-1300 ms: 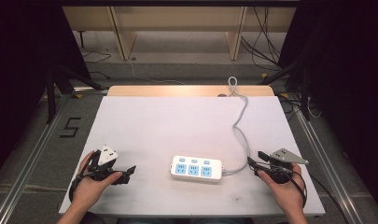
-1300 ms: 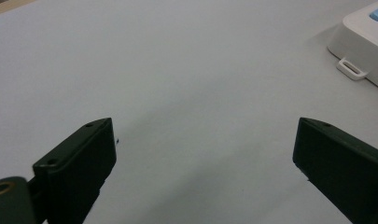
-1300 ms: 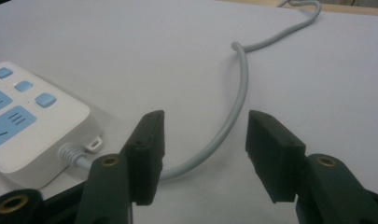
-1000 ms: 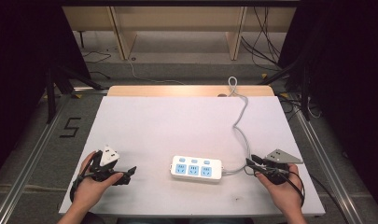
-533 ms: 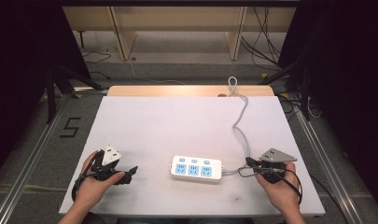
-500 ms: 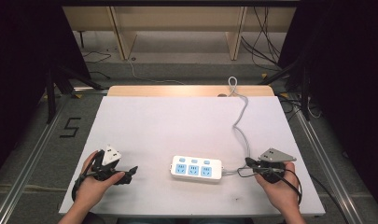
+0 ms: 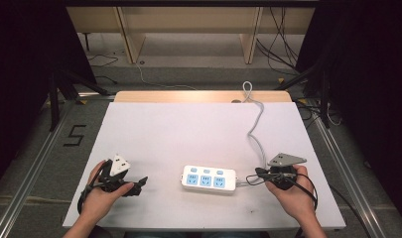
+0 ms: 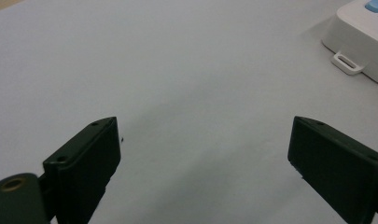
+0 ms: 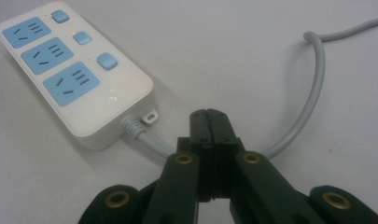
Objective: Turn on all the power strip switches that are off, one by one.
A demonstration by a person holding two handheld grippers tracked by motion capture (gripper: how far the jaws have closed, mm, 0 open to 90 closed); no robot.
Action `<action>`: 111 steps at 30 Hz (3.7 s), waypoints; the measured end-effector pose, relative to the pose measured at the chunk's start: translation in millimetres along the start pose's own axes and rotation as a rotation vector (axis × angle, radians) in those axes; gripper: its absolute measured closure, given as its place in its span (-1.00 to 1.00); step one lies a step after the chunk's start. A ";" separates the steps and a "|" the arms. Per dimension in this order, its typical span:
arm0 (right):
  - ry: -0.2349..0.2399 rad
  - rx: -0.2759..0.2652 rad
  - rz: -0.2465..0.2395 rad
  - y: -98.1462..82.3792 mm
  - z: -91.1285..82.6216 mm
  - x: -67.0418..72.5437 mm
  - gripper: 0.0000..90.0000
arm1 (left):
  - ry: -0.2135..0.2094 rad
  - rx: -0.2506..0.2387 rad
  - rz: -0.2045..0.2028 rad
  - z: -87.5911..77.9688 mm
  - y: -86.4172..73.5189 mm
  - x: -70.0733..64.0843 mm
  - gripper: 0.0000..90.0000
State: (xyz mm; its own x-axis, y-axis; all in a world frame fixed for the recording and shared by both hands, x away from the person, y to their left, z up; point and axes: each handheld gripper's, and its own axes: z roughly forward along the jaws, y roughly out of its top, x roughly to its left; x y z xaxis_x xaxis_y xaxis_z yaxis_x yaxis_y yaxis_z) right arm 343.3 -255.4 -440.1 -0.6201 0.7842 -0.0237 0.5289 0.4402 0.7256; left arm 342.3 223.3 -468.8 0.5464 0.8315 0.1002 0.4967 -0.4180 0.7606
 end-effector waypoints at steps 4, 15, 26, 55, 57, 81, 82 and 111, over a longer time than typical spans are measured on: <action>0.002 0.012 0.003 3.9 0.9 -0.7 1.00 | -0.003 0.001 0.001 0.2 0.0 0.1 -0.80; 0.023 0.043 -0.004 23.5 8.3 8.7 1.00 | -0.004 -0.003 0.004 -0.6 0.3 -0.9 -0.79; 0.041 0.058 -0.009 32.1 13.8 16.2 1.00 | -0.006 -0.001 0.002 -1.0 0.2 0.2 -0.78; 0.094 0.100 -0.055 52.3 30.8 37.3 1.00 | -0.008 -0.004 0.005 -0.4 0.3 -1.0 -0.77; 0.097 0.102 -0.060 54.1 32.6 39.3 1.00 | -0.008 -0.003 0.004 -0.3 0.1 -0.9 -0.77; 0.127 0.146 -0.090 66.3 51.5 55.4 1.00 | -0.006 -0.005 0.005 -0.7 0.2 -0.9 -0.77; 0.130 0.148 -0.097 66.6 52.0 55.4 1.00 | -0.006 -0.005 0.006 -0.7 0.2 -0.9 -0.77; 0.161 0.216 -0.121 81.0 67.2 61.5 1.00 | -0.008 -0.003 0.009 -0.7 0.2 -1.0 -0.75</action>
State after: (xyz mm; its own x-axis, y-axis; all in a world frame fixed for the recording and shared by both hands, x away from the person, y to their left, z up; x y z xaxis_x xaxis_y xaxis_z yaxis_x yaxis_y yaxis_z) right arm 386.9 -142.1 -429.0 -0.7607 0.6488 0.0207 0.5461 0.6224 0.5607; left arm 341.4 222.7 -468.3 0.5561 0.8249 0.1018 0.4895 -0.4240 0.7619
